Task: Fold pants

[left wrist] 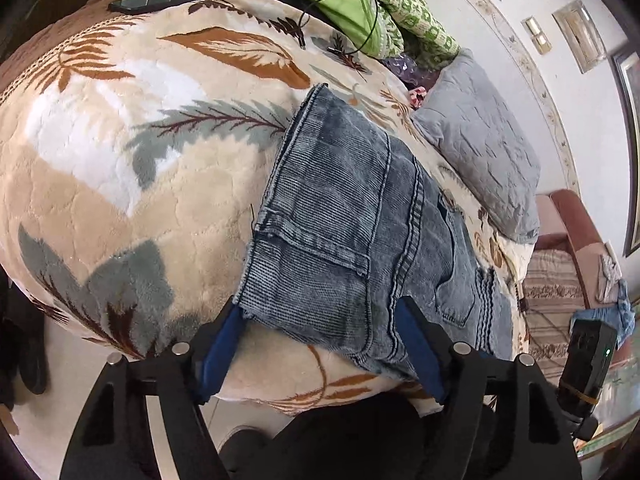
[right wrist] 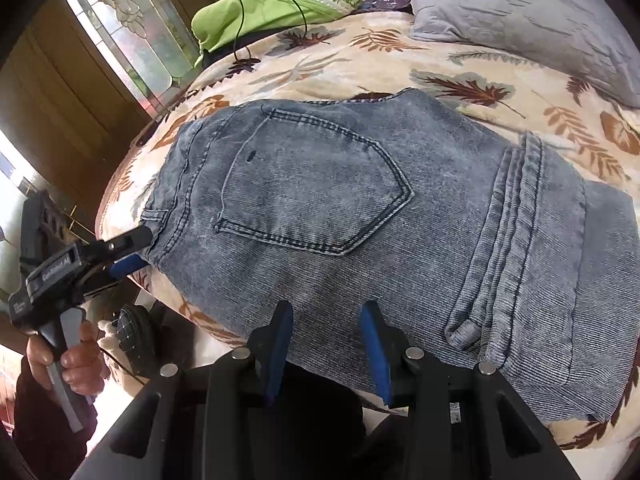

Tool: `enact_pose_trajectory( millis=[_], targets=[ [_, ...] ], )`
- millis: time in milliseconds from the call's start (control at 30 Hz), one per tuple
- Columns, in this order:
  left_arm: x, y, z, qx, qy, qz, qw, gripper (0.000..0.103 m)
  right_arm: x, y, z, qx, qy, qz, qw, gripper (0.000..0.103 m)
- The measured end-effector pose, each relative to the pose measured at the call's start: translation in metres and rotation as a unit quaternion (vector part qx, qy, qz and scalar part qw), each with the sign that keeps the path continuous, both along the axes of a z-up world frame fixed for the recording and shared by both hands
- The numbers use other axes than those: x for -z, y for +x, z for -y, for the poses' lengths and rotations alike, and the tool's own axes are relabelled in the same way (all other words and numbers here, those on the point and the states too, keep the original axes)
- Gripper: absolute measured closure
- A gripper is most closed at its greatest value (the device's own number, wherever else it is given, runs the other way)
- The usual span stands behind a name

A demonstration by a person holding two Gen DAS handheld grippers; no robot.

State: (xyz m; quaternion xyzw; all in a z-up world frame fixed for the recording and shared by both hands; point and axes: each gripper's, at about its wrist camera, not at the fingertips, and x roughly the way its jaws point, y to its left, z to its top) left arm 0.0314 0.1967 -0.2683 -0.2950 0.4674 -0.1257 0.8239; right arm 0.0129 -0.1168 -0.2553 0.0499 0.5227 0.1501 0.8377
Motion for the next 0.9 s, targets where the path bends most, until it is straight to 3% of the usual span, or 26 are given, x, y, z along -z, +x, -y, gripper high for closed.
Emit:
enact_pose_trajectory(
  millis=[67, 233, 433, 667, 900],
  targets=[
    [0.001, 0.000, -0.004, -0.007, -0.010, -0.002, 0.9999, 0.034, 0.001, 0.000, -0.001, -0.002, -0.001, -0.001, 1.000, 0.064],
    [0.002, 0.008, -0.005, -0.003, -0.027, -0.004, 0.9996, 0.060, 0.000, -0.001, -0.002, -0.005, -0.002, 0.004, 1.000, 0.064],
    [0.003, 0.019, 0.006, 0.011, -0.028, -0.006, 0.9995, 0.076, -0.002, 0.002, 0.004, 0.006, 0.001, 0.009, 1.000, 0.064],
    [-0.010, 0.022, 0.017, 0.024, 0.000, 0.004, 0.9997, 0.085, -0.001, 0.004, 0.018, 0.022, 0.004, 0.015, 1.000, 0.064],
    [-0.054, 0.010, 0.048, 0.052, 0.076, 0.059, 0.9941, 0.087, -0.004, 0.012, 0.060, 0.078, 0.037, 0.022, 0.996, 0.064]
  ],
)
